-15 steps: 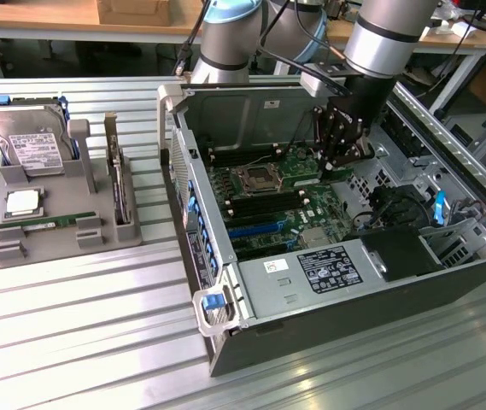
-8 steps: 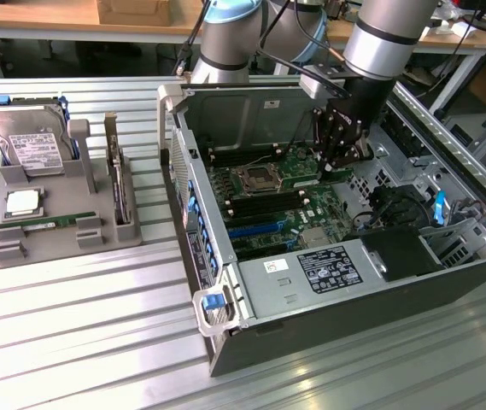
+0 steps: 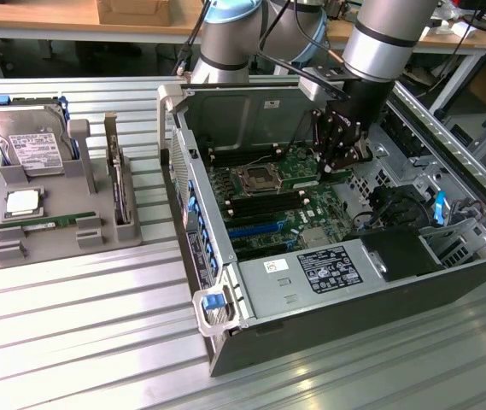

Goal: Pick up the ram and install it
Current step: 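Insert the ram into the slot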

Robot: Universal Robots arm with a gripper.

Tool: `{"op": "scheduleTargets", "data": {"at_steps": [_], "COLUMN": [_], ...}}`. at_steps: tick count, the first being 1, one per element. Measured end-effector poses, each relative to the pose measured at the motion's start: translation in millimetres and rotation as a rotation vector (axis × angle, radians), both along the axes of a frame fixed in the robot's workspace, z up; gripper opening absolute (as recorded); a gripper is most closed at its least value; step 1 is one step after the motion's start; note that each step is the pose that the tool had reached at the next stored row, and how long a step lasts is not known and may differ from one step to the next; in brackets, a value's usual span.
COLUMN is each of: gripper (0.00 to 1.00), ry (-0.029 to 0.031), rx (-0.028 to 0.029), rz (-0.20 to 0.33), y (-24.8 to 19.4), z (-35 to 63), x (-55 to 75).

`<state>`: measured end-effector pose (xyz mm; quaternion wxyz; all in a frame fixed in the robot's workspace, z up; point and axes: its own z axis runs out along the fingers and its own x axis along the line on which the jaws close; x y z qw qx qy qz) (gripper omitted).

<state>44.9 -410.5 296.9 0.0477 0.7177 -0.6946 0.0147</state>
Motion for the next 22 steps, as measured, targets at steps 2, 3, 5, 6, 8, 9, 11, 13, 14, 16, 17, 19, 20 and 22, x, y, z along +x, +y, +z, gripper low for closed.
{"op": "scheduleTargets", "data": {"at_steps": [2,3,5,6,8,9,11,13,14,16,17,19,20,22], "gripper": [0.13,0.13,0.13,0.13,0.13,0.13,0.13,0.13,0.13,0.13,0.13,0.13,0.13,0.13], "ry": [-0.0001,0.0000,0.0000,0.0000,0.0000,0.0000,-0.0002,-0.0001,-0.0001,-0.0001,0.0000,0.0000,0.0000,0.0000], "rx": [0.0001,0.0000,0.0001,0.0001,0.0000,0.0000,0.0002,0.0001,0.0001,0.0001,0.0001,0.0001,0.0000,0.0001], "rz": [0.000,0.000,0.000,0.000,0.000,0.000,0.000,0.000,0.000,0.000,0.000,0.000,0.000,0.000], "y": [0.0,0.0,0.0,0.0,0.0,0.0,0.0,0.0,0.0,0.0,0.0,0.0,0.0,0.0], "z": [-0.8,-1.3,-2.0,-2.7,-3.1,-3.4,-4.2,-5.6,-5.8,-7.0,-7.4,-9.1,-9.6,-11.2], "x": [0.0,0.0,0.0,0.0,0.0,0.0,-0.2,-0.2,-0.2,-0.2,-0.2,-0.2,-0.2,-0.2]}}
